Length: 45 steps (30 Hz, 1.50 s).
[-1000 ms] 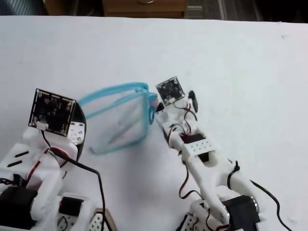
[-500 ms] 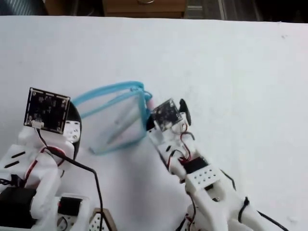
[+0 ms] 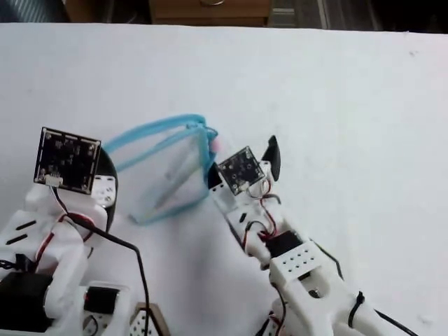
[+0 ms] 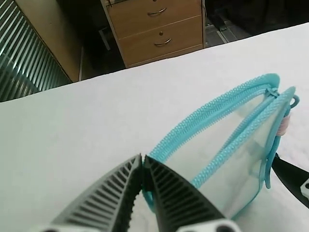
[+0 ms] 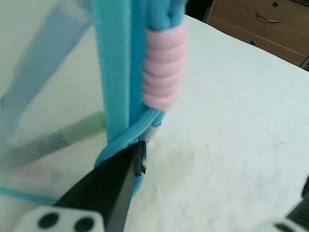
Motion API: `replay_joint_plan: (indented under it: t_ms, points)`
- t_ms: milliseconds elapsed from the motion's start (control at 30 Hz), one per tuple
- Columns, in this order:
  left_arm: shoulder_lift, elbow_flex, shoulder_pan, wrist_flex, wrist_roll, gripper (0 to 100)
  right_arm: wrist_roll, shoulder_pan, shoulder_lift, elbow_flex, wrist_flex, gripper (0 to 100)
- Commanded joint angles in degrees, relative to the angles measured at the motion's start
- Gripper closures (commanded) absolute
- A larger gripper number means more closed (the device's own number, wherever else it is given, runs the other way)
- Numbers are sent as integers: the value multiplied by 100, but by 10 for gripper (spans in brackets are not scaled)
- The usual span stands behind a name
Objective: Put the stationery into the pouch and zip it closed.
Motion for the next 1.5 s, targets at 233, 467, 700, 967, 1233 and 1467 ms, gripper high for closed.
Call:
replay_joint_plan:
  t_ms: [233, 467, 700, 967, 1233, 1467]
  points:
    - [40, 53, -13, 97, -26, 978, -18, -1191, -215, -44, -127, 515]
    - [40, 70, -13, 105, -26, 978, -273, -1323, -215, -527, -145, 515]
    - [40, 53, -13, 123, -26, 978, -1134, -1095, -215, -1204, -145, 515]
    - [40, 26, -13, 132, -26, 978, -1415, -708, -215, -1969, -145, 515]
    - [40, 53, -13, 97, -26, 978, -1415, -1024, -215, -2848, -110, 515]
    - [40, 62, -13, 97, -26, 978, -1363, -1807, -171, -3270, -101, 515]
